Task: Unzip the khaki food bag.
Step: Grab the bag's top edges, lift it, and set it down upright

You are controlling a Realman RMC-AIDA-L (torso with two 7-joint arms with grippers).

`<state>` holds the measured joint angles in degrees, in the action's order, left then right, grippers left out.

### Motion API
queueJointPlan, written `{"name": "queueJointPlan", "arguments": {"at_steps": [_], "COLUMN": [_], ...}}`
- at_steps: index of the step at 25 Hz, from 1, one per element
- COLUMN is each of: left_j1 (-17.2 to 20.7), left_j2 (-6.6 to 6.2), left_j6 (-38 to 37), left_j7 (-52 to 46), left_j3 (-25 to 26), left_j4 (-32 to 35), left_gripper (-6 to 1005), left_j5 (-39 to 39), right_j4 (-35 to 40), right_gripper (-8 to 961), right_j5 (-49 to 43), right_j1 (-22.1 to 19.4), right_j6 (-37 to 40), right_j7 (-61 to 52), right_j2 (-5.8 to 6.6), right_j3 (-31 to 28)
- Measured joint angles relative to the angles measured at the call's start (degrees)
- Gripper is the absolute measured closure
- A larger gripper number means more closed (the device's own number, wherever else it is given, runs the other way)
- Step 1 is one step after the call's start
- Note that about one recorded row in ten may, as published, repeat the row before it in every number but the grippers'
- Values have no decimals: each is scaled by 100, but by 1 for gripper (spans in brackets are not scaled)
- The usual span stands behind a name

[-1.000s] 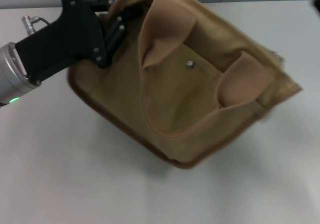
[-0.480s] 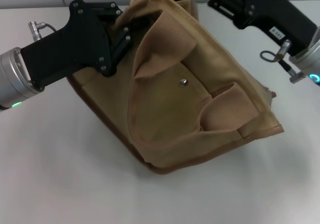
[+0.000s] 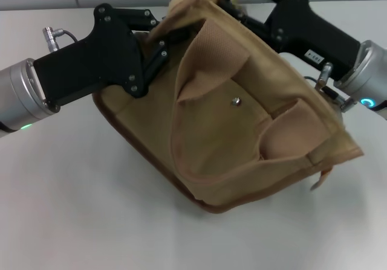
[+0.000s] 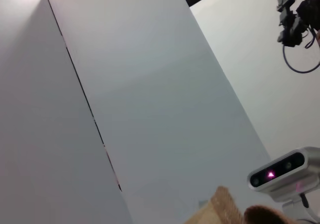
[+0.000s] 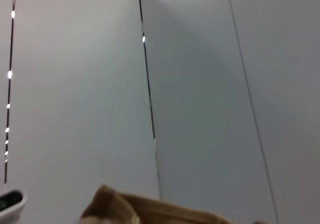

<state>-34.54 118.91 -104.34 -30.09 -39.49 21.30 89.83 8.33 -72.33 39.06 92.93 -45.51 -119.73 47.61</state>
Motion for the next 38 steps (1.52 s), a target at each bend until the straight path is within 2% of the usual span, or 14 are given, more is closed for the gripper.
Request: {"name": "queueJointPlan", "arguments": {"at_steps": [4, 5, 8, 9, 10, 14, 15, 18, 19, 21, 26, 27, 32, 38], "left_j1": [-1, -1, -3, -3, -3, -19, -19, -39, -51, -56, -84, -84, -95, -99], "left_j2": [0, 0, 3, 10, 10, 21, 21, 21, 20, 20, 11, 11, 13, 17], "left_j6": [2, 2, 3, 6, 6, 11, 11, 11, 11, 11, 11, 11, 15, 26], "left_j7": [50, 50, 114, 122, 122, 127, 127, 127, 127, 127, 134, 134, 135, 135], "left_j3": [-23, -23, -24, -24, -24, -7, -7, -17, -23, -38, -118, -118, -161, -164], "left_j4": [19, 19, 18, 19, 19, 19, 19, 17, 17, 16, 14, 14, 15, 15], "left_gripper": [923, 923, 923, 923, 923, 923, 924, 924, 924, 924, 924, 924, 924, 924], "left_j5": [-9, -9, -19, -21, -21, -64, -64, -66, -66, -66, -65, -65, -66, -65], "right_j4": [406, 406, 683, 846, 846, 1193, 1193, 1093, 872, 733, 187, 187, 115, 73], "right_gripper": [114, 114, 114, 114, 114, 114, 114, 114, 115, 115, 114, 114, 114, 115], "right_j5": [11, 11, 12, 10, 10, 90, 90, 535, 1032, 1298, 1714, 1714, 1711, 1720], "right_j1": [-200, -200, -494, -730, -730, -1384, -1384, -1609, -1641, -1614, -1017, -1017, -583, -412], "right_j6": [-296, -296, -343, -296, -296, 72, 72, 489, 724, 796, 625, 625, 245, -113], "right_j7": [-411, -411, -586, -613, -613, -644, -644, -512, -309, -194, -30, -30, -26, -51], "right_j2": [19, 19, 21, 26, 26, 25, 25, 13, 8, 1, -12, -12, -17, -16], "right_j3": [747, 747, 1041, 1167, 1167, 1119, 1119, 906, 851, 860, 984, 984, 1636, 2057]}}
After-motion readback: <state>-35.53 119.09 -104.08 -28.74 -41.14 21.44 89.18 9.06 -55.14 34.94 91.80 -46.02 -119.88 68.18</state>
